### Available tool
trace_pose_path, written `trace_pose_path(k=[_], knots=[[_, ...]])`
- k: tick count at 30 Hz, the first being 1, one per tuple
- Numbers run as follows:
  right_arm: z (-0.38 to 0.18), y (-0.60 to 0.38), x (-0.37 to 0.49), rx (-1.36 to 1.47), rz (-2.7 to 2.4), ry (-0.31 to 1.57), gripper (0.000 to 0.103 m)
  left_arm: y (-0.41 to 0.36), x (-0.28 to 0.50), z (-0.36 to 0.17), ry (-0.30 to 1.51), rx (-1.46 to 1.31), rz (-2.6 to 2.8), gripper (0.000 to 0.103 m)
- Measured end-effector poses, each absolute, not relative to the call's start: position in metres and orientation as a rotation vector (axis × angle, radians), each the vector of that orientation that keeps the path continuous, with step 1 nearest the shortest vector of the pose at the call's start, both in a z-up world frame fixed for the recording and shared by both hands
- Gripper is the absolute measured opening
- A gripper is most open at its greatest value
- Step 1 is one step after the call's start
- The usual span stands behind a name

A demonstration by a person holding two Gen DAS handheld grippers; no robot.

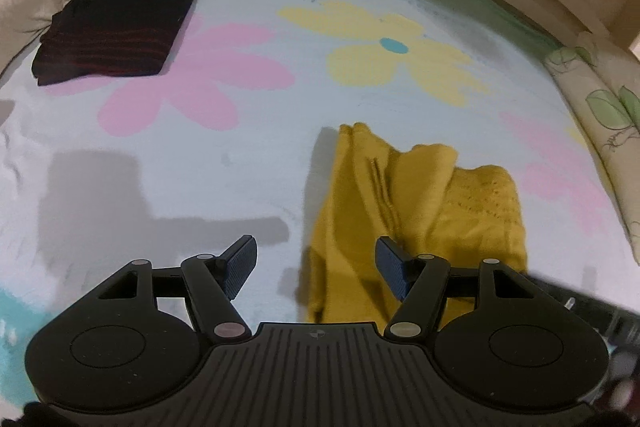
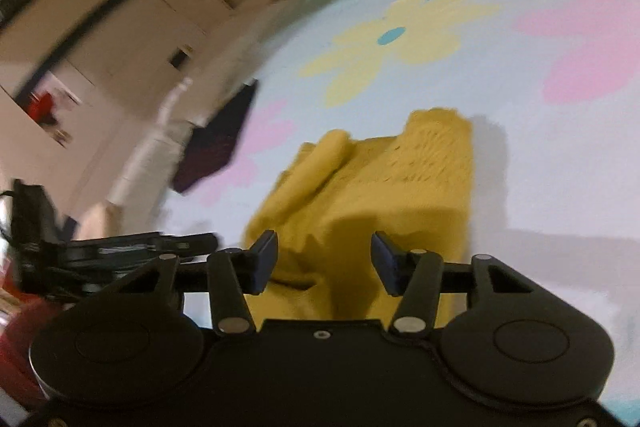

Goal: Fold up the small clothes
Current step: 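Release the sweater with the right tool and withdraw both tools, then move both open tools over the folded yellow sweater bundle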

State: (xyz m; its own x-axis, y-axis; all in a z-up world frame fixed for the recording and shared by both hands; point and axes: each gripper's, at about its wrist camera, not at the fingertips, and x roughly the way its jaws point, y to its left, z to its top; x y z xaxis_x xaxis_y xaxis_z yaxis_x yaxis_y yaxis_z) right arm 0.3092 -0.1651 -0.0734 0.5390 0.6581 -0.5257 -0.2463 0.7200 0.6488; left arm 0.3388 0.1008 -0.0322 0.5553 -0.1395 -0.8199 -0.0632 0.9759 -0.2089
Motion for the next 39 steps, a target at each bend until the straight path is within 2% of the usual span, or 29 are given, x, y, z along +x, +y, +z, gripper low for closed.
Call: trace_pose_path(k=[13, 17, 20, 22, 30, 39], knots=[[-0.081, -0.053, 0.279, 0.273, 0.918, 0.940, 0.060, 0.078, 0.340, -0.030, 0.980, -0.169, -0.107, 0.065], [-0.068, -0.069, 0.279, 0.293, 0.888, 0.917, 0.061, 0.072, 0.341, -0.036, 0.991, -0.144, -0.121, 0.065], [-0.056, -0.092, 0.279, 0.298, 0.830, 0.883, 0.067, 0.067, 0.339, -0.042, 1.013, -0.127, -0.158, 0.065], [-0.053, -0.104, 0.282, 0.308, 0.807, 0.885, 0.067, 0.063, 0.338, -0.048, 1.034, -0.092, -0.183, 0.065], [-0.070, -0.125, 0.278, 0.242, 0.740, 0.930, 0.067, 0.053, 0.321, -0.085, 1.174, 0.149, -0.296, 0.066], [-0.084, -0.147, 0.285, 0.184, 0.633, 1.003, 0.068, 0.083, 0.312, -0.083, 1.202, 0.170, -0.314, 0.067]])
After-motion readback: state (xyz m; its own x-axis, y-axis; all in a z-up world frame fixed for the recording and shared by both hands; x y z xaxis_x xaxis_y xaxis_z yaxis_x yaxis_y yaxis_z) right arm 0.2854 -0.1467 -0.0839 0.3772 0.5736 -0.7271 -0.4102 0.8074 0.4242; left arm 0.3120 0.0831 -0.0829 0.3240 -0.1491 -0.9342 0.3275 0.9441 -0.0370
